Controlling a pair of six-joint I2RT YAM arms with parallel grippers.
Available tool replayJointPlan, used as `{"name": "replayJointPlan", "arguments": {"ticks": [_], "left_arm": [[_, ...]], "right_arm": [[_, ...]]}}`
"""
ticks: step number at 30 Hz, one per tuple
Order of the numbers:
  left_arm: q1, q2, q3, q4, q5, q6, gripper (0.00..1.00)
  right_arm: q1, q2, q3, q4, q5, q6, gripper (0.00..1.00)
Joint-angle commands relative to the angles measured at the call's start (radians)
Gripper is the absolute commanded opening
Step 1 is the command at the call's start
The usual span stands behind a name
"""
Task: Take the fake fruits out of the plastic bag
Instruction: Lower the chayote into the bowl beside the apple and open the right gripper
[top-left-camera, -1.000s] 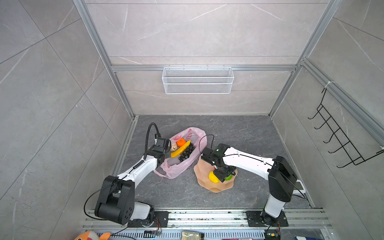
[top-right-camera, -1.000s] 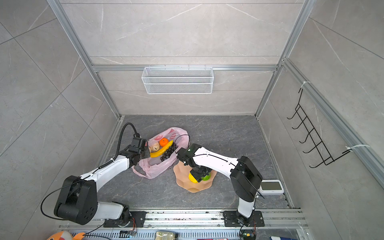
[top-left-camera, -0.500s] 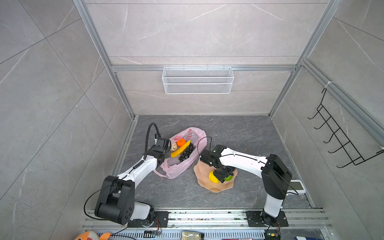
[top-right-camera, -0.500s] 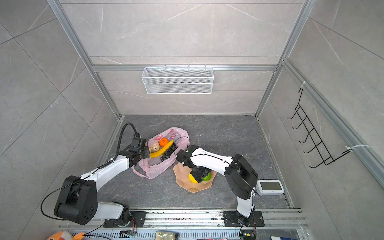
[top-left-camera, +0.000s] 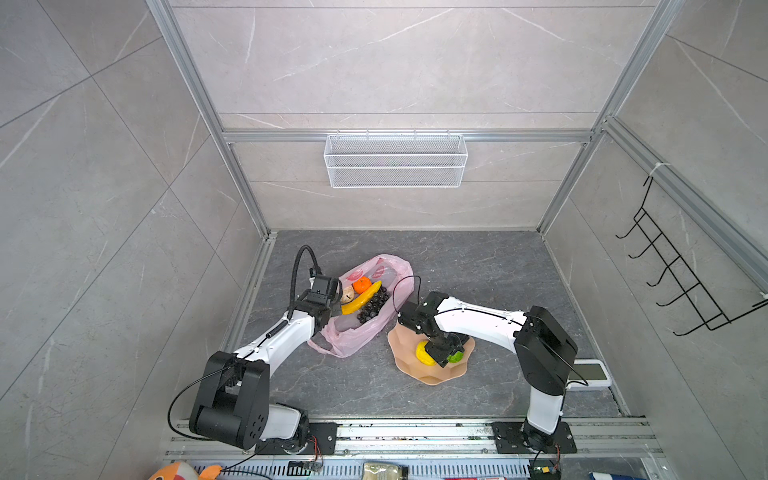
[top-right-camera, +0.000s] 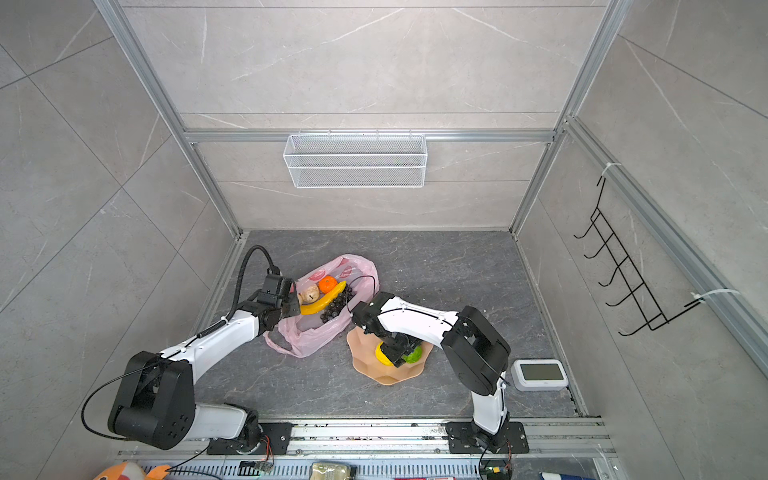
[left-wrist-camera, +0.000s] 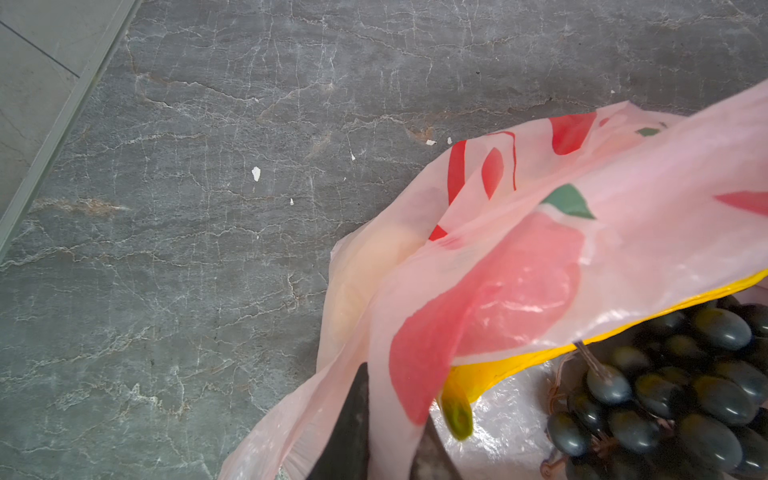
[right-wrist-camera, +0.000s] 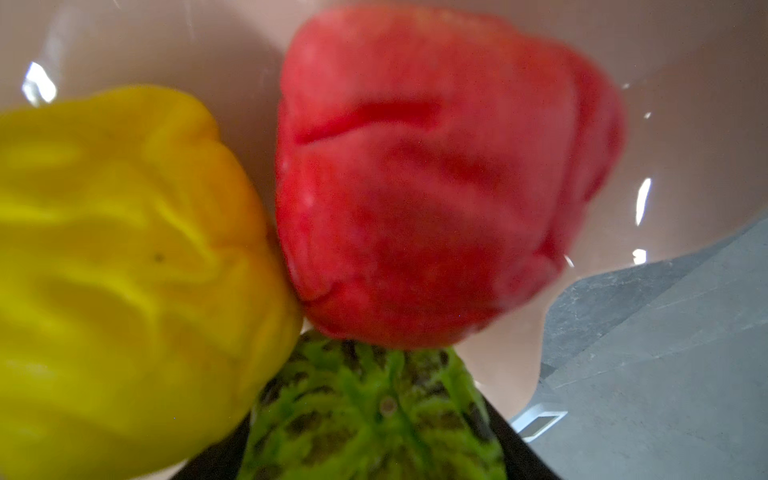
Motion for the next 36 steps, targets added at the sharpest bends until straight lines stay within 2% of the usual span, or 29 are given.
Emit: {"name": "replayJointPlan", "arguments": {"ticks": [1, 11, 23, 29, 36], "left_arm": [[0.003, -0.024, -0.005, 0.013, -0.006, 0.014, 0.14], [0.003, -0.017, -0.006, 0.016, -0.002, 0.011, 0.13], [0.004, -0.025, -0.012, 0.021, -0.006, 0.008, 0.13], [0.004, -0.038, -0.019, 0.025, -0.006, 0.002, 0.13], [0.003, -0.057, -0.029, 0.031, -0.005, -0.010, 0.11]], "right_arm": [[0.008, -0.003, 0.012, -0.010, 0.022, 0.013, 0.70], [0.007, -0.031, 0.022, 0.005, 0.014, 0.021, 0.75], [0.009, -0.086, 0.063, 0.007, 0.007, 0.029, 0.88], [0.009, -0.111, 0.086, 0.006, 0.002, 0.033, 0.87], [0.011, -0.180, 0.143, 0.056, -0.017, 0.065, 0.80]]}}
